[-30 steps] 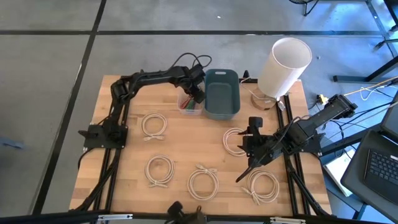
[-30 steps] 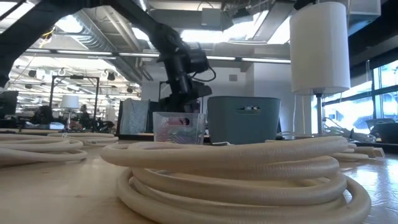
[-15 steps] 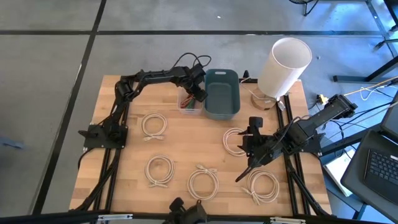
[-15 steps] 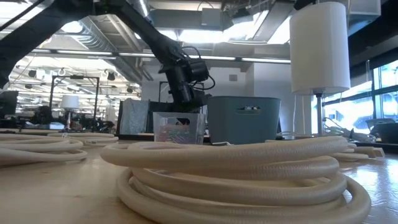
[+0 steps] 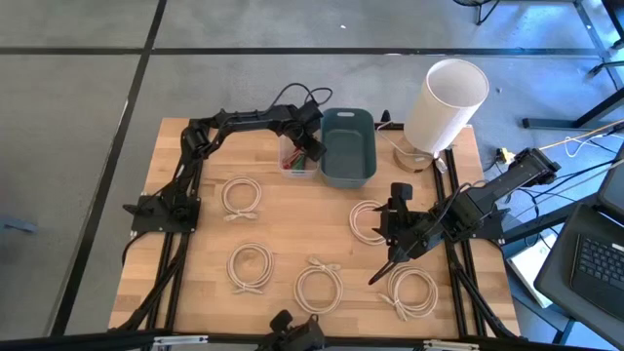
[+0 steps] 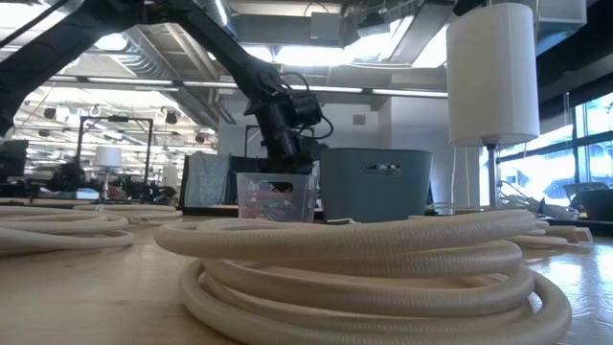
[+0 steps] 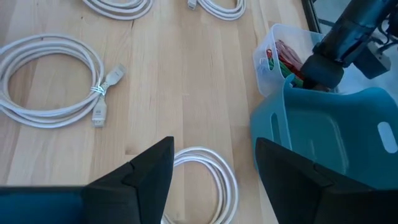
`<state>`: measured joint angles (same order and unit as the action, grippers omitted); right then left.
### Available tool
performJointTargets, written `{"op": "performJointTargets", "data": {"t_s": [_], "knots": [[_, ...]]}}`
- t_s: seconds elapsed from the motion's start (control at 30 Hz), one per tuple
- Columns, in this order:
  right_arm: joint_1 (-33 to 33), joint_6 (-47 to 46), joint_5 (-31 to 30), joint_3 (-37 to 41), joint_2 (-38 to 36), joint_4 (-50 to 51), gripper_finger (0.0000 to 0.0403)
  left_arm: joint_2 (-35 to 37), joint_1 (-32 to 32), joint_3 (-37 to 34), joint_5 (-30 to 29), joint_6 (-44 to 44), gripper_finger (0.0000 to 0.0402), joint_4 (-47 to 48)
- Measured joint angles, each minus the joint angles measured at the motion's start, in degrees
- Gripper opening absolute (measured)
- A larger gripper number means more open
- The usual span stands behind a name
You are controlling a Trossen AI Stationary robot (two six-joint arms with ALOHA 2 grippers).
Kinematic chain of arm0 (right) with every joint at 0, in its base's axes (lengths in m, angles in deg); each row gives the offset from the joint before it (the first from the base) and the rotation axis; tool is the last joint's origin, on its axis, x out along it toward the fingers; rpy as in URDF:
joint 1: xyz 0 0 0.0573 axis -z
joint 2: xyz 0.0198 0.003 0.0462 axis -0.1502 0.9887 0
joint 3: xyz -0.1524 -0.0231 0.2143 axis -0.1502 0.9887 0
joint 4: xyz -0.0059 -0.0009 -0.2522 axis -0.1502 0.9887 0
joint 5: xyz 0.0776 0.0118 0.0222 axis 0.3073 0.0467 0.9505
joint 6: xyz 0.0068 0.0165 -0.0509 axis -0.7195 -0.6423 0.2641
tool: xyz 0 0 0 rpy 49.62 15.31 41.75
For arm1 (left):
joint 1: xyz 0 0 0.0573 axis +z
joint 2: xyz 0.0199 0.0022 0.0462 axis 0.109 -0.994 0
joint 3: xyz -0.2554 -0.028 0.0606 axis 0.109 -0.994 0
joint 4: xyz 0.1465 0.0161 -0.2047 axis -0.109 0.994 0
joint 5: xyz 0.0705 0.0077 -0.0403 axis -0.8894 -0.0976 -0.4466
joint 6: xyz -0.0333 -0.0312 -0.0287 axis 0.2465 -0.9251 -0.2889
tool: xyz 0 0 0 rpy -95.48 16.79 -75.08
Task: Pick and place USB-C Cables
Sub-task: Put the pink USB cable into the transparent bin, then put the white HDMI cable into the blue bin
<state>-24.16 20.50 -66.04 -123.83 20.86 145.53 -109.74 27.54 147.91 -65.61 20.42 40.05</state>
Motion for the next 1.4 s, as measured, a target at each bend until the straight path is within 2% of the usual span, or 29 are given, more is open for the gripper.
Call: {"op": "performJointTargets", "data": {"t_s": [0.2,0.47,0.7,0.83,0.97,1.1,1.27,1.4], "knots": [[0.0,0.0,0.0,0.0,0.0,0.0,0.0228,2.6,0.0,2.4,0.3,-0.1,0.0151,1.9],[0.0,-0.4,1.5,0.0,0.0,0.0,0.0228,6.8,-0.4,7.8,0.2,0.0,0.0155,8.1],[0.0,-2.8,4.0,0.0,0.0,0.9,0.0228,13.1,-0.7,13.1,0.1,0.1,0.0146,25.6],[0.0,-2.9,4.0,0.0,0.0,1.8,0.0228,19.4,-3.7,13.3,-0.1,0.0,0.0140,35.0],[0.0,-3.5,4.0,0.0,0.0,2.9,0.0228,26.1,-9.5,13.3,-0.3,-1.7,0.0134,44.3],[0.0,-4.5,4.0,0.0,0.0,3.8,0.0228,32.1,-18.4,13.3,-3.3,-6.5,0.0130,50.5],[0.0,-4.5,4.0,0.0,0.0,3.9,0.0228,35.8,-32.7,13.0,-9.9,-13.8,0.0131,53.6],[0.0,-4.5,4.0,0.0,0.0,3.9,0.0228,36.1,-44.1,9.2,-18.4,-13.6,0.0131,53.5]]}}
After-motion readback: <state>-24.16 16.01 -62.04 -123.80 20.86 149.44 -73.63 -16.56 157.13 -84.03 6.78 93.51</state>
